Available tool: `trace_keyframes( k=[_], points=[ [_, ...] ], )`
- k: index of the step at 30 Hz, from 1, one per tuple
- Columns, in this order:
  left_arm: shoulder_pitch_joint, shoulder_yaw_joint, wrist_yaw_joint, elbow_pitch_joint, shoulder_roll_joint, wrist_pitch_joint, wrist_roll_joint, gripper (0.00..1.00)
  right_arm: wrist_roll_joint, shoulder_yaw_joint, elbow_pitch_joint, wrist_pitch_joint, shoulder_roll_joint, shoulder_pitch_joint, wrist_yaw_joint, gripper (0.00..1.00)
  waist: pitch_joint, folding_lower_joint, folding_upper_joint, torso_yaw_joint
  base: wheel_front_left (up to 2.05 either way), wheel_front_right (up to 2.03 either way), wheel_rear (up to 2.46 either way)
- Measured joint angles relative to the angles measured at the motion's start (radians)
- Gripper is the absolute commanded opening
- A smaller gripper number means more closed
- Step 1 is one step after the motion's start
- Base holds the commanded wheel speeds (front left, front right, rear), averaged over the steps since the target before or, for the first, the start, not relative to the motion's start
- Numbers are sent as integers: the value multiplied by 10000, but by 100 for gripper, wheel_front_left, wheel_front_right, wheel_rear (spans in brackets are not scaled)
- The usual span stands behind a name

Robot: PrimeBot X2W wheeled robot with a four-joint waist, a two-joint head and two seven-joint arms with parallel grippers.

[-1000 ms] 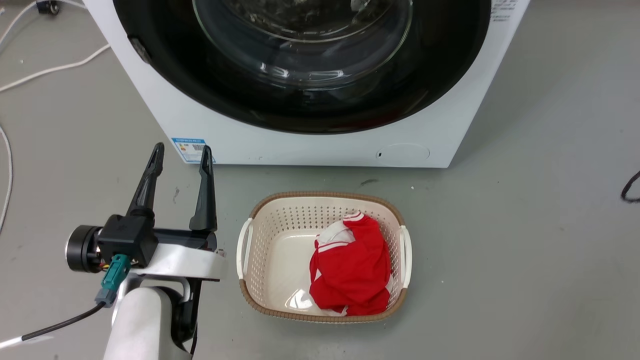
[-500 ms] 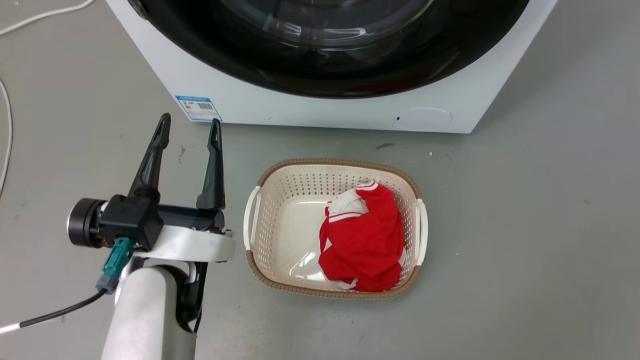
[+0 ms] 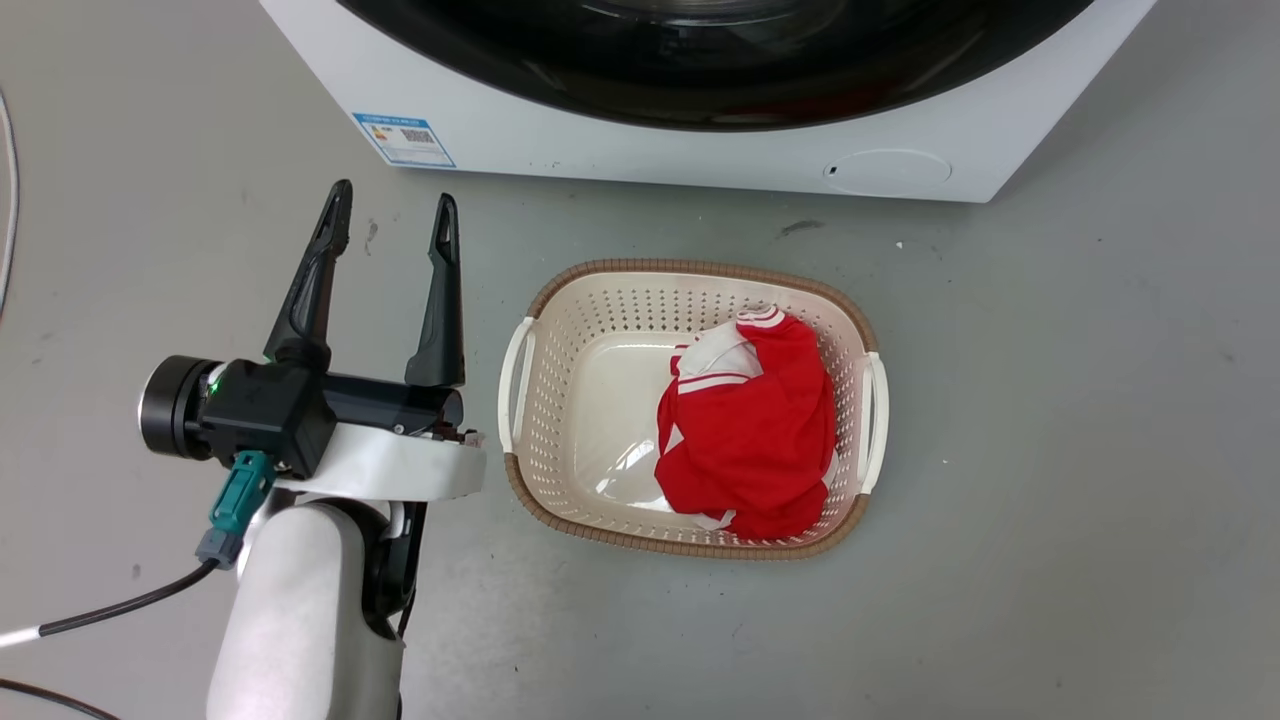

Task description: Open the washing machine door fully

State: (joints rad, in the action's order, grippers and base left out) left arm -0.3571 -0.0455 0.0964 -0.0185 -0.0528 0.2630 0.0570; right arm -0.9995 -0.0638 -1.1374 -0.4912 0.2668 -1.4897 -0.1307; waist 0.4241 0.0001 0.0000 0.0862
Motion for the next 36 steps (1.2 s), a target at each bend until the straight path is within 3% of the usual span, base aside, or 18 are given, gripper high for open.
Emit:
trace_keyframes(
  k=[12, 24, 36],
  points=[
    [-351, -221, -86, 46, 12, 0, 75, 100, 393, -67, -742, -19, 48, -960, -2, 0, 607, 0, 0, 233, 0, 0, 0],
    [-447, -330, -161, -61, 13, 0, 146, 100, 61, -19, -575, -1705, 54, -1008, 0, 0, 571, 0, 0, 151, 0, 0, 0],
    [-309, -468, -174, -412, 17, 0, 205, 100, -673, -104, -117, -3808, -140, 201, 0, 0, -277, 0, 0, 55, 0, 0, 0]
  ],
)
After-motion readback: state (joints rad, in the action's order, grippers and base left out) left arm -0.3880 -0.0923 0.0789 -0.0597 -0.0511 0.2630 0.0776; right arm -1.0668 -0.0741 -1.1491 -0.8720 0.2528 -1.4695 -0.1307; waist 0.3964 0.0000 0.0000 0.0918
